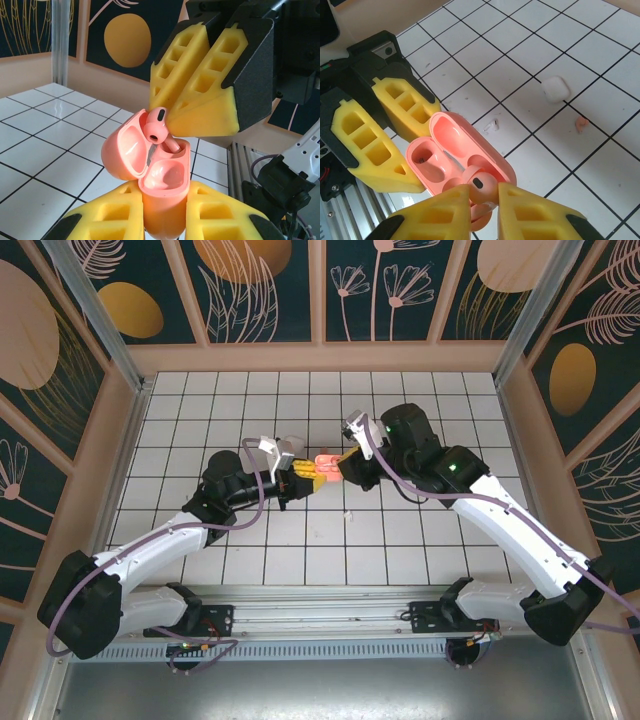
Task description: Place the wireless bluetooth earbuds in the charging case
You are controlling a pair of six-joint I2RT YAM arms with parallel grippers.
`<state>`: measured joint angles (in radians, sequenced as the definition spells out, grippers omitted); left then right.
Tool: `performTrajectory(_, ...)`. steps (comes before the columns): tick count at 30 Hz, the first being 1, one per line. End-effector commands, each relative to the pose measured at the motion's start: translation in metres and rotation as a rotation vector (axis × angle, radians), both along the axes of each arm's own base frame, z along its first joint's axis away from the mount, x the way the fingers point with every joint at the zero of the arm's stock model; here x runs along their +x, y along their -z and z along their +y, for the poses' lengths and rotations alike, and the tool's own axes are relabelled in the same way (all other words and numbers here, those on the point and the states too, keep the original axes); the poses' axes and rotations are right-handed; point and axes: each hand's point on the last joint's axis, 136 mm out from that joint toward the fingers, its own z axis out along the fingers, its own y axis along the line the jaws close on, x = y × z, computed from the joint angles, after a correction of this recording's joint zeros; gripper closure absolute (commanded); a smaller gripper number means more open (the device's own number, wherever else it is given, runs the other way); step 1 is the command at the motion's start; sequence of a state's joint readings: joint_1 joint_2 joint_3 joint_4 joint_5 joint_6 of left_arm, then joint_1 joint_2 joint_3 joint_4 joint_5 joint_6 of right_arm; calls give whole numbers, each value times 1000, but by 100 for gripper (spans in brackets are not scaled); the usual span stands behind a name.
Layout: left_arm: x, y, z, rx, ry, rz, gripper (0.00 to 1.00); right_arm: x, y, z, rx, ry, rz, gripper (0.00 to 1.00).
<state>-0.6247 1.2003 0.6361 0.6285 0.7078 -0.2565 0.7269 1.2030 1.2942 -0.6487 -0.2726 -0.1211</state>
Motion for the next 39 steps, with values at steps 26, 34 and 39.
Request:
performTrajectory(26, -27, -17, 1, -55, 111, -158, 100, -43, -9, -5, -18, -291, -178, 94)
performTrajectory(34, -29, -17, 1, -68, 119, -174, 100, -40, -16, -5, 30, -271, -254, 93)
performTrajectory(39, -26, -13, 1, -60, 105, -167, 100, -39, -30, -8, 69, -251, -329, 93)
